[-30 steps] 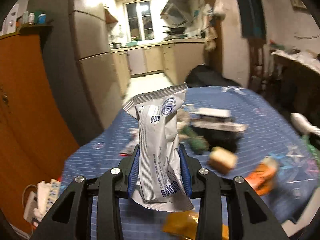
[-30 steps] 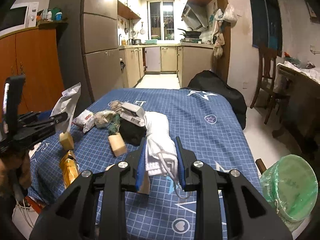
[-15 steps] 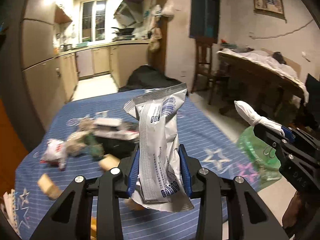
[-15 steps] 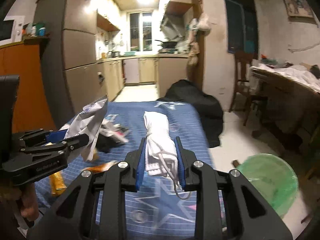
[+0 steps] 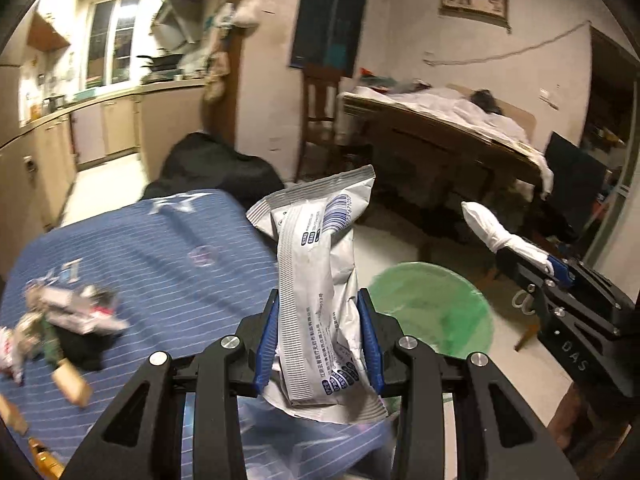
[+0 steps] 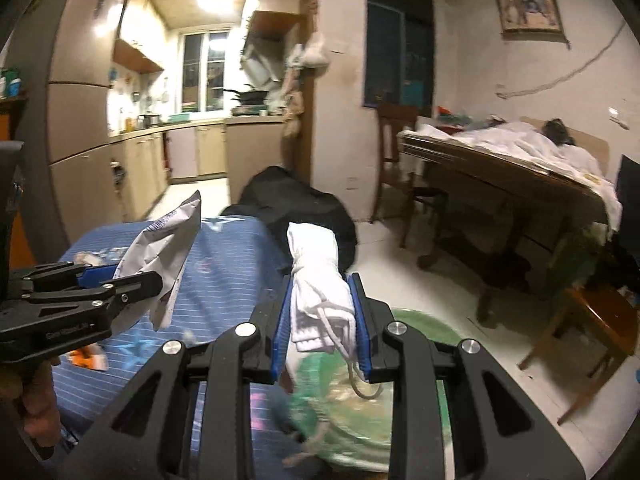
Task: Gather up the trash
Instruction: 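Carry the sachet and mask in both tools over the green trash bin, then open both tools to drop the sachet and mask into the bin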
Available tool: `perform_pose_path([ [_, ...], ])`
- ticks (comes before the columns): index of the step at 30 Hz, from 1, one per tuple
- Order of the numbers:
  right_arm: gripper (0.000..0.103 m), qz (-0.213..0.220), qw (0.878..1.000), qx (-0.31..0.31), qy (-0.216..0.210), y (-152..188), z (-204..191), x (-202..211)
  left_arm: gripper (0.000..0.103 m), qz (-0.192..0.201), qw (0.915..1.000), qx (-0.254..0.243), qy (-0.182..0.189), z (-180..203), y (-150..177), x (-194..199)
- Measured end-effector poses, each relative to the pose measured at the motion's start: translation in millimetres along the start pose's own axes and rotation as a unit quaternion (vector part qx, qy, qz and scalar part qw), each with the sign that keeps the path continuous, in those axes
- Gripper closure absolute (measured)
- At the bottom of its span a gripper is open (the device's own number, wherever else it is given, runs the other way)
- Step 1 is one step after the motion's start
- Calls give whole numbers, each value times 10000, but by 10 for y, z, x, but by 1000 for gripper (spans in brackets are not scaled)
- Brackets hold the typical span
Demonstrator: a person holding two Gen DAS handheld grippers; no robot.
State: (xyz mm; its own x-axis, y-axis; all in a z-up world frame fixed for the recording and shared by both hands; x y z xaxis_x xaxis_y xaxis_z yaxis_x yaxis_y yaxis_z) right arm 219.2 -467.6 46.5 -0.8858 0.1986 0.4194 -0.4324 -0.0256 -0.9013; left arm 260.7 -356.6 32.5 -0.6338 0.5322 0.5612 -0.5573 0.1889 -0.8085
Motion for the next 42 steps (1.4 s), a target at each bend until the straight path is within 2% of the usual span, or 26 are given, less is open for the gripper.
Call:
perform_pose_path([
  [5,77,-307,9988,-168,328,145,478,-124,65,-229,9988,-197,384,543,-96,-411],
  [8,77,-598,9970,-269,407,292,692,-241,65,-576,9961,-254,618,869,-96,-771],
  [11,77,-954,9939,-357,414,437,858,-419,65,-909,9931,-244,700,1053,-46,-1151],
  [14,77,-1283,9901,-438,371,603,973,-549,65,-1242,9890,-215,779,1122,34,-1478],
  [23,77,-2078,9756,-698,151,929,1133,-945,64,-2076,9757,-223,667,1257,372,-2363],
  [28,77,-2372,9684,-765,97,1118,1217,-1129,64,-2279,9719,-255,526,1199,605,-2628],
  [34,76,-2423,9666,-832,70,1185,1291,-1203,63,-2354,9707,-199,444,1066,716,-2764],
  [36,76,-2408,9669,-844,66,1184,1308,-1211,59,-2349,9708,-207,436,1006,722,-2741],
  [38,76,-2361,9680,-852,79,1156,1312,-1198,50,-2331,9713,-238,402,996,718,-2713],
  [42,60,-2227,9707,-891,118,1109,1323,-1164,41,-2312,9721,-245,319,961,696,-2666],
])
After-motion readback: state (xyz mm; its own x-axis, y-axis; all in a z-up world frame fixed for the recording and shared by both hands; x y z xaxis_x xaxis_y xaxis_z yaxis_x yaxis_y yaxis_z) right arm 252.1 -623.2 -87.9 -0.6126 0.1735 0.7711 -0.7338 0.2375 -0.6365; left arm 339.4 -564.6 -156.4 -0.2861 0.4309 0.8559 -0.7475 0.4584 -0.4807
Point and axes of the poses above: each gripper's, at about its wrist camera, not at the fingertips, and x roughly against the way its jaws point, z to its right, y to its underside, the point moved 8 cm from there along -x, roughly the way its jaws point, and after that the axes turned 4 degrees about x, right-handed, at the moved point
